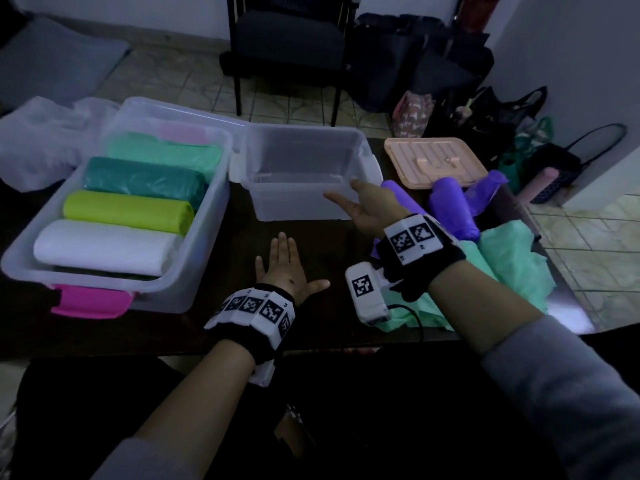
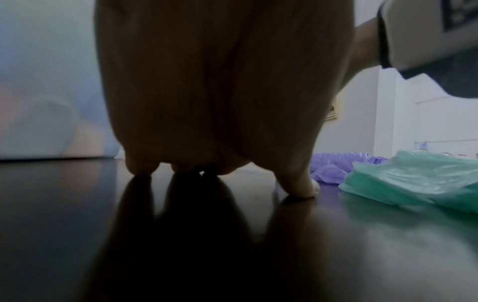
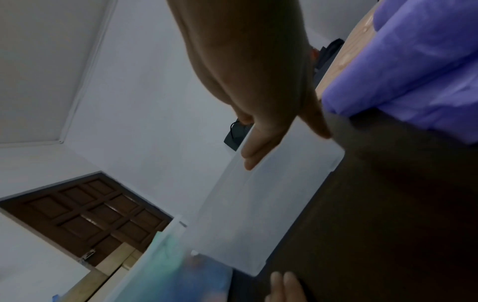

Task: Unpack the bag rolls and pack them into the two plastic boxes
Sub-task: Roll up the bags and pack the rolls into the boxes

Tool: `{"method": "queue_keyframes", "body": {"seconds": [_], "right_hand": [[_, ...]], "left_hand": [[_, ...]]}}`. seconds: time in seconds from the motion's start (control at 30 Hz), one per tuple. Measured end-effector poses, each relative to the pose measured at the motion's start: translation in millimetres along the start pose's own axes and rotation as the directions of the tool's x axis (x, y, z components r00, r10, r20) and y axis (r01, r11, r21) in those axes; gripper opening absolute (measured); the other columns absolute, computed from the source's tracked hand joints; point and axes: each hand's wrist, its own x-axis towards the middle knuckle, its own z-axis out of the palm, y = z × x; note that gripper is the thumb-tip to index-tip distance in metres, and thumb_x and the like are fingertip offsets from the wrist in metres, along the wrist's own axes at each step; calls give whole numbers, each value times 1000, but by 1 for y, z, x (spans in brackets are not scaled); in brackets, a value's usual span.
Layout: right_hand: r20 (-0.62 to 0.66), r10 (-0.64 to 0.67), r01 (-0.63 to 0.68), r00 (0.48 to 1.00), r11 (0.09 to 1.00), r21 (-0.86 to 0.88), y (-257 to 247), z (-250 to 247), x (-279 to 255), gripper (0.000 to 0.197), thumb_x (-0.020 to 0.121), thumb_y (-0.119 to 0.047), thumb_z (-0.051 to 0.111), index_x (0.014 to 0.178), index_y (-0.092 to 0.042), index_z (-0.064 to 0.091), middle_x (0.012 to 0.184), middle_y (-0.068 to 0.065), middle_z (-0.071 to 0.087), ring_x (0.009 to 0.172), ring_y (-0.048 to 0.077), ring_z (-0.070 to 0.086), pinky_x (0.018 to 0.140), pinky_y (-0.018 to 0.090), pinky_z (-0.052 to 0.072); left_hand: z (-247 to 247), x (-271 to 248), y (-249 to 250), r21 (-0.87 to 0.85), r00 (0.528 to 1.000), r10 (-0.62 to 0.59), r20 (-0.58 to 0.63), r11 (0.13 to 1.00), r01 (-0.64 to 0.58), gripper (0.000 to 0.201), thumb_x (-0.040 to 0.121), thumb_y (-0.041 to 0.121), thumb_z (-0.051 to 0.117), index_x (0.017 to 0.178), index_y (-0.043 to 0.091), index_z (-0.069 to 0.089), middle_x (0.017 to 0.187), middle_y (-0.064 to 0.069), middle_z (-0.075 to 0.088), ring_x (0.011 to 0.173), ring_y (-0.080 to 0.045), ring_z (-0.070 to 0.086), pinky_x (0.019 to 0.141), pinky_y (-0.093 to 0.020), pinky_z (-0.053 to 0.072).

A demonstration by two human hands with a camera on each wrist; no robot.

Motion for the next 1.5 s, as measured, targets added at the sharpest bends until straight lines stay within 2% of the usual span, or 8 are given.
{"method": "queue_keyframes", "body": {"seconds": [0.2,0.33,0.43,0.7,0.8,0.97,1.13,1.5], "right_hand": [[-79,-111,71,991,915,-398,-25,-50,7,40,95,-7,48,133,4,43,81,2,51,68,13,52,59,23,51],[-61,-459,106,886,330,-938,-45,-98,26,34,86,-11,55,118,0,58,99,13,62,91,22,55,79,30,42],[4,-320,16,947,36,-999,-46,-112,27,45,88,-23,59,125,-1,50,121,18,56,115,30,52,96,35,39],[-65,-153,-10,986,338,-941,-23,-97,-3,83,84,-29,67,146,-12,14,135,15,43,111,36,57,59,32,55],[-129,-27,-97,991,511,-854,-9,-90,-21,82,85,-32,67,143,-8,15,139,16,39,114,34,55,74,34,53],[309,-122,231,943,-429,-873,-9,-88,-31,33,94,-13,43,126,-5,43,135,15,36,123,34,40,96,42,39],[620,110,554,777,-587,-591,-16,-85,-33,61,82,-8,55,137,-30,42,137,-2,45,129,21,37,95,34,36],[591,12,441,807,-678,-588,10,-119,-63,61,57,-25,77,112,-13,53,107,8,56,100,29,54,77,37,41]], "left_hand": [[-4,-2,5,21,999,-29,31,999,29,103,86,63,44,146,8,-19,153,-7,-29,142,-21,-22,116,-46,-5],[-5,-2,8,39,998,-43,40,998,41,102,86,62,44,146,7,-19,152,-8,-29,143,-22,-22,116,-47,-3],[-6,-1,9,48,997,-57,51,997,55,102,87,62,44,146,8,-19,152,-7,-29,143,-22,-21,116,-47,-3],[-5,1,9,55,999,-47,23,997,45,103,86,62,44,146,7,-18,153,-9,-28,143,-23,-20,117,-47,-1],[-7,3,10,67,999,-43,22,997,42,103,86,60,47,147,5,-16,153,-10,-26,144,-24,-18,116,-48,2],[-21,3,11,6,986,47,-161,999,-47,70,89,48,53,142,7,32,147,-16,26,135,-32,28,107,-46,32],[-27,-6,33,-51,973,-47,-225,998,37,48,94,41,48,127,6,47,129,-17,52,115,-33,53,88,-39,43],[-17,16,70,-412,995,10,-104,910,-52,54,87,50,55,111,3,61,111,-20,63,95,-33,64,84,-42,55]]}}
